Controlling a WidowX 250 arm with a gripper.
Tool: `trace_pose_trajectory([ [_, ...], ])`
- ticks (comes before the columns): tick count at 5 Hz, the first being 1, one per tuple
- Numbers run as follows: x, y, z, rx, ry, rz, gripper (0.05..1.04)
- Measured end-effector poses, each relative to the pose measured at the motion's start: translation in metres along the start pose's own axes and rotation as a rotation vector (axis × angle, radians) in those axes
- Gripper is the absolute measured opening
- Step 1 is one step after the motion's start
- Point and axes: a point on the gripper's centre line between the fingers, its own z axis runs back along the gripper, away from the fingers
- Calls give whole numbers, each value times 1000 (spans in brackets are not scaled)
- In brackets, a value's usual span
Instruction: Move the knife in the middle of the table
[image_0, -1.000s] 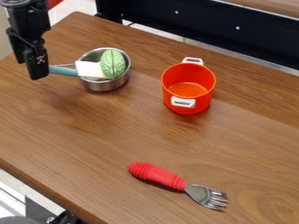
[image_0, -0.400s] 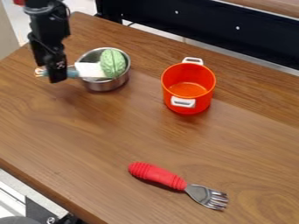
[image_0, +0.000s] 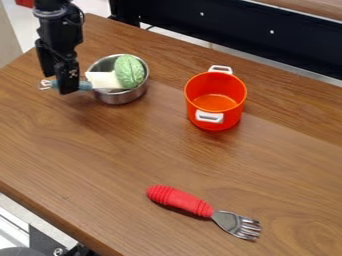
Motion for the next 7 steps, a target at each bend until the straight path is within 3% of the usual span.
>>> trace_pose_trajectory([
  [1, 0, 0, -3, -14, 14, 14, 952],
  [3, 1, 0, -8, -26, 33, 35, 430],
  [4, 4, 6, -3, -11, 20, 51, 255],
  [7, -24, 7, 0, -113, 66, 58, 235],
])
